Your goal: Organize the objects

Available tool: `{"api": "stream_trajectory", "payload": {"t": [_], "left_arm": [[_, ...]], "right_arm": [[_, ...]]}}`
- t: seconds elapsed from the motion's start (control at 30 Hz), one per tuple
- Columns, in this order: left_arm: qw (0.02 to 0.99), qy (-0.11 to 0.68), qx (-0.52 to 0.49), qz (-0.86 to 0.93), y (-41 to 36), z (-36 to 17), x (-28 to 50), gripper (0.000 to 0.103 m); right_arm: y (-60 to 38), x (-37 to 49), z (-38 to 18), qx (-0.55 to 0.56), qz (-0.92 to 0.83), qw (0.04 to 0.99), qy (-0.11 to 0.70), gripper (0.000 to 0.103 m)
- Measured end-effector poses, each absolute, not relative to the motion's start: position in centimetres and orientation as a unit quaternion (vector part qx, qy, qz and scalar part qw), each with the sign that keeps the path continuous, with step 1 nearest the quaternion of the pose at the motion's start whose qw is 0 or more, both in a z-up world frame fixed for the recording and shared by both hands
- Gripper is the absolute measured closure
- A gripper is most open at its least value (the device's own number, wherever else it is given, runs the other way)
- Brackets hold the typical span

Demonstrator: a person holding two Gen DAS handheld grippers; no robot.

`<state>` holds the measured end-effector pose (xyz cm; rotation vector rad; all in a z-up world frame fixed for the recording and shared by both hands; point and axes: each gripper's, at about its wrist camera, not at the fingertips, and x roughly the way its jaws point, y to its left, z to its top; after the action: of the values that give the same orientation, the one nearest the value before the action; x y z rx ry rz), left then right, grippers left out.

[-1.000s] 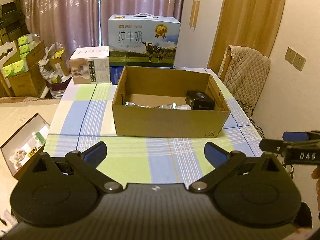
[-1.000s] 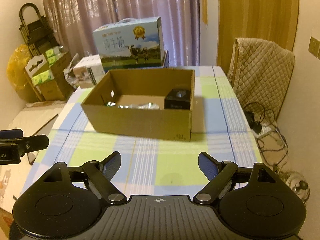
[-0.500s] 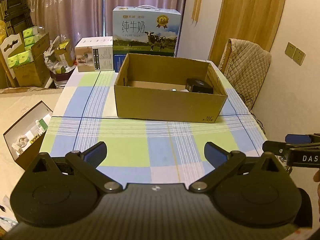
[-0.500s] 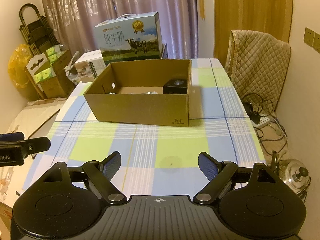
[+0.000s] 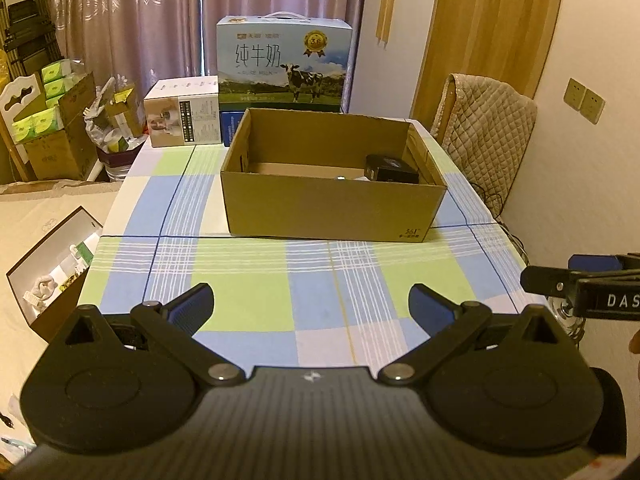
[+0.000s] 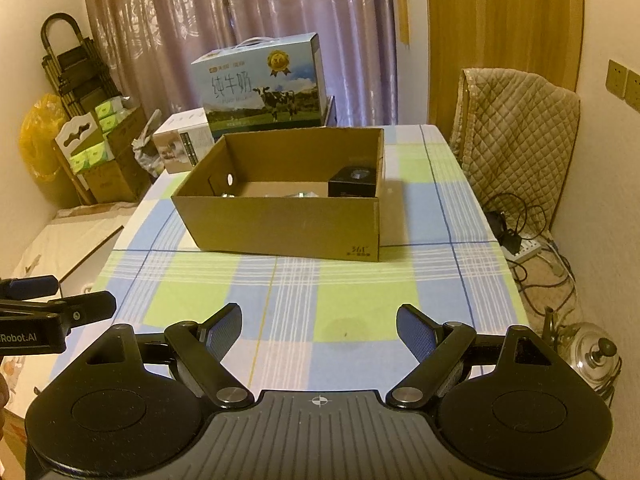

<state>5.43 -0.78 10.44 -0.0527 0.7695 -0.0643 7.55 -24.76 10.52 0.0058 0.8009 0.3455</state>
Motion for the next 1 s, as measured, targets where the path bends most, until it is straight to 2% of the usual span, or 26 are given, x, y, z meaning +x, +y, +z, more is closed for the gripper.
{"api": "stream_trajectory", "payload": {"t": [1.0], "left_arm": [[0.927,0.371,-0.028,-0.038,-1.75,10.42,5.55,0.001]], "right_arm": [[-24.83,7.04,10.69,0.005,0.172,0.907,0.385,0.021]]}}
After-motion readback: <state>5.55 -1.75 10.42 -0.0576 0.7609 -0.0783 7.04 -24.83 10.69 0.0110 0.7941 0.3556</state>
